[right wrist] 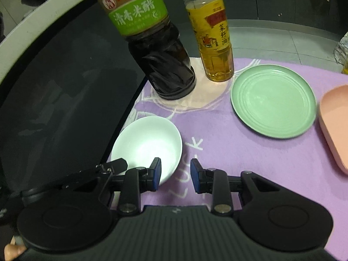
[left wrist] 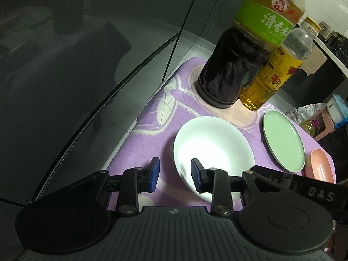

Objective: Organize plates and bowls
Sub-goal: 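Move both tools to the small white bowl and grip its rim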

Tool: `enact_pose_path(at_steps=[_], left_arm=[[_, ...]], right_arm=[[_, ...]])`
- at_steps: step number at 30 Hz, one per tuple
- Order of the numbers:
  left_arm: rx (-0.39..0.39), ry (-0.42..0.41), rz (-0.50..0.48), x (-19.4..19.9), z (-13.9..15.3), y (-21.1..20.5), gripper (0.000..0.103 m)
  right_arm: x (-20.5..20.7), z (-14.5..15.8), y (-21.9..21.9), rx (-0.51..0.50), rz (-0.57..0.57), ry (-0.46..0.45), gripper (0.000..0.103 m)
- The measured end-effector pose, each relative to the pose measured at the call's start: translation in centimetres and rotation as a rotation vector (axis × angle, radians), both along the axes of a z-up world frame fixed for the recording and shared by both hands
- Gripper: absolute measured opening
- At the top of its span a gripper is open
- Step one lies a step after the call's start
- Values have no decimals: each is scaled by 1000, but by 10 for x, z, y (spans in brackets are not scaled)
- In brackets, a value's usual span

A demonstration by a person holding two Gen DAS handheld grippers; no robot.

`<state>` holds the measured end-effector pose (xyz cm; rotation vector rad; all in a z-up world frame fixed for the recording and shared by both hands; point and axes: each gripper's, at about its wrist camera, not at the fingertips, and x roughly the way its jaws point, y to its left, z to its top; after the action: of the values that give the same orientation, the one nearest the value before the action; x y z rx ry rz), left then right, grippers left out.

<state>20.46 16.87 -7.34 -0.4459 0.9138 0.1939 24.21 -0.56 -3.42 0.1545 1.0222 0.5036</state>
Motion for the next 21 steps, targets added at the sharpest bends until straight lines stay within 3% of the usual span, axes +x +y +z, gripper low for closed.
enact_pose_path(at_steps=[7, 9, 10, 11, 12, 15, 21], left_arm=[[6, 40, -38, 11, -11, -7, 29], [11, 41, -52, 15, -15, -10, 22], [21, 40, -67, 16, -16, -12, 15], [45, 35, -78, 16, -16, -15, 14], [76, 26, -84, 14, -14, -19, 14], [110, 21, -112, 5, -8, -26, 14], [64, -16, -133, -22, 11, -38, 14]], right_arm=[[17, -19, 9, -7, 1, 68, 31], [19, -24, 13, -21, 4, 71, 31], [19, -26, 16, -37, 17, 74, 28], [19, -28, 20, -50, 37, 77, 17], [19, -30, 24, -55, 69, 77, 12], [14, -26, 27, -93, 86, 60, 12], [-13, -3, 8, -86, 81, 26, 12]])
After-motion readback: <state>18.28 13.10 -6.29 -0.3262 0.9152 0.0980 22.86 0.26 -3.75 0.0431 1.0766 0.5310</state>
